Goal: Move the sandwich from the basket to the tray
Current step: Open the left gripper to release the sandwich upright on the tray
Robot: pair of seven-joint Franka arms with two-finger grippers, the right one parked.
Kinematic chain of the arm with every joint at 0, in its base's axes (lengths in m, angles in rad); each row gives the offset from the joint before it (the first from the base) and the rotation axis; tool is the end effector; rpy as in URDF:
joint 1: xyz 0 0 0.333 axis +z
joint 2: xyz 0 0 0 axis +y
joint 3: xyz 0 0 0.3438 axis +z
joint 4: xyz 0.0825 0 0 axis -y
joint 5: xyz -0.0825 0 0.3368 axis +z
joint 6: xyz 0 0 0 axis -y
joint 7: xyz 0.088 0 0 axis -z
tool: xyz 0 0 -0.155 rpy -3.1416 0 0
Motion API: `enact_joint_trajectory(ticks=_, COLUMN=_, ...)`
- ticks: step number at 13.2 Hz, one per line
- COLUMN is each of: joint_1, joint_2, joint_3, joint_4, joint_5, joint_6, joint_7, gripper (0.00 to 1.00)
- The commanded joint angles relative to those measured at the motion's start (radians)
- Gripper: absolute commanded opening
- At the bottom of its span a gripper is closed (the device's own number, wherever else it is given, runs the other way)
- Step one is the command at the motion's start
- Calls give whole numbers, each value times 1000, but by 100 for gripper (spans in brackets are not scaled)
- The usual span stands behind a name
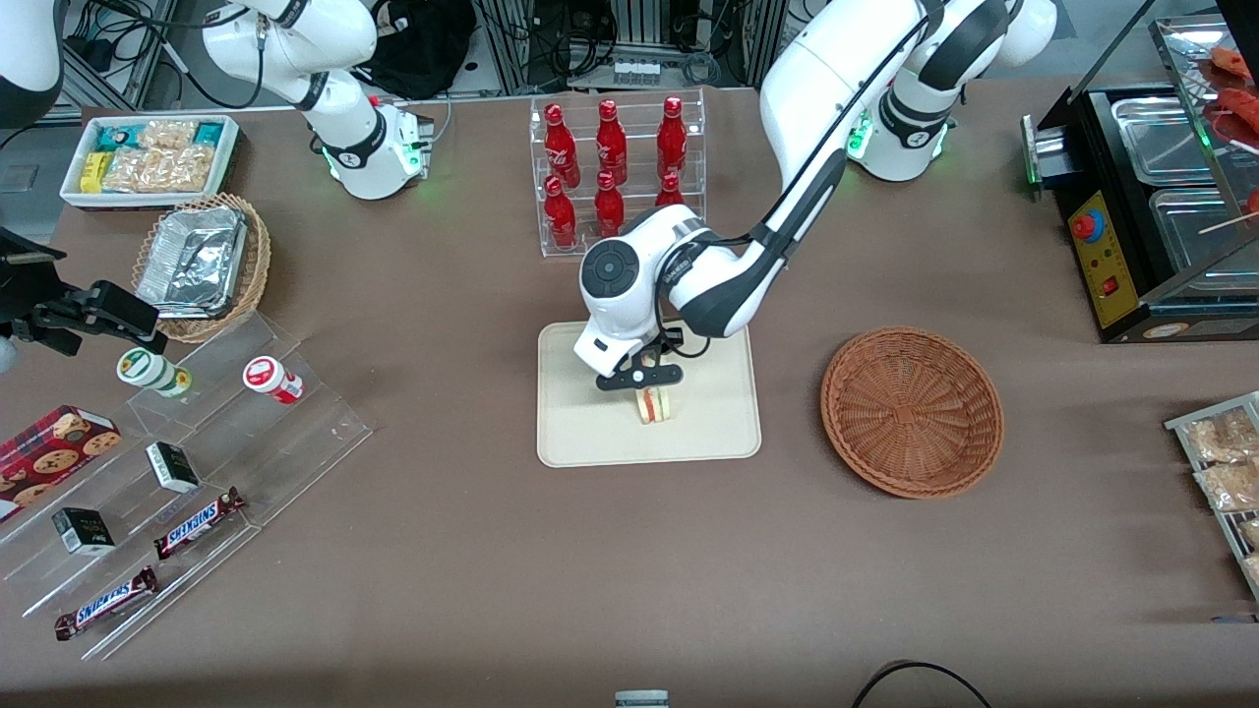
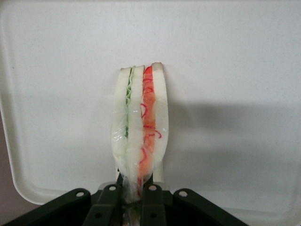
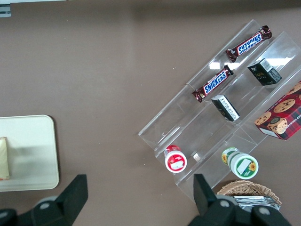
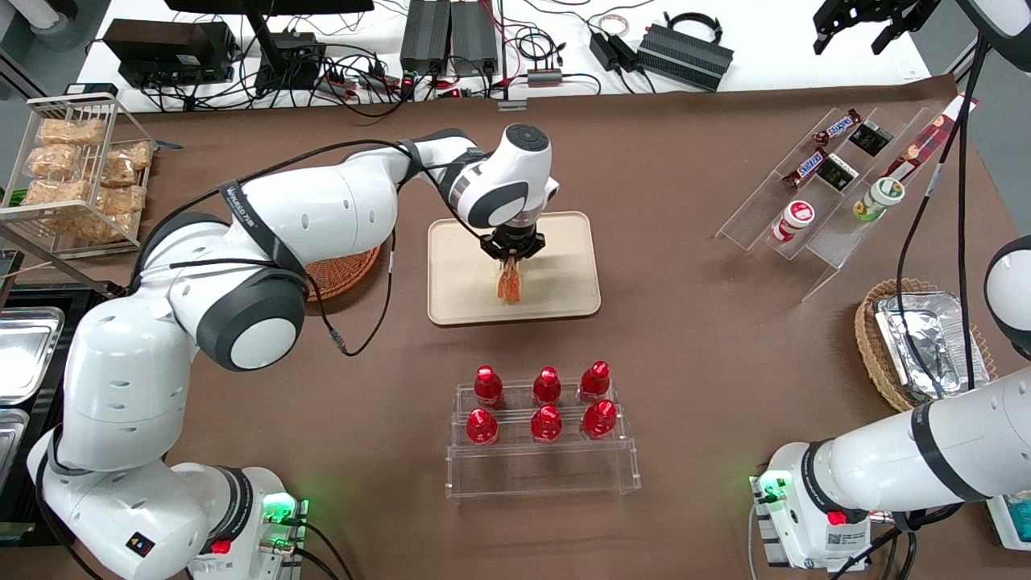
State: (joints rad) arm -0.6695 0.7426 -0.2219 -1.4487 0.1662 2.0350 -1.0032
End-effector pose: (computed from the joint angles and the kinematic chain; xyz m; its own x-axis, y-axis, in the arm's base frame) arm 0.4591 -0.5017 0.2430 0.9935 0.0777 -0.0836 0.0685 -0.9918 -0.1078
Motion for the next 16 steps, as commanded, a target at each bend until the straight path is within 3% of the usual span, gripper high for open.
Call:
enact_joint_trajectory(ticks=1, joint_1=-18, joint_2=12, joint_3=12, joint_4=30, joint_5=12, joint_6=-1, joint_7=-5, gripper=24)
enact_joint_trajectory(ticks=2, joint_1=-19, joint_2=14, joint_3=12, joint_4=30, joint_5=12, joint_6=-1, joint_7=-8, gripper=53)
enact_joint_trajectory(ticks=3, joint_1=-18, joint_2=15, joint_3=12, joint_4=28, joint_5=13, joint_6=-1, joint_7=-2, gripper=98)
enact_joint_trajectory(ticks=10, joint_1=-7, joint_2=-121, joint_3=18, joint_4=22, joint_5=3, joint_6=-108, joint_7=-87, gripper=100)
enact_joint_trajectory(ticks=16, joint_1=164, joint_2=-351, joint_3=27, joint_4=5, joint_5=1, joint_6=-293, joint_7=-134, gripper=100)
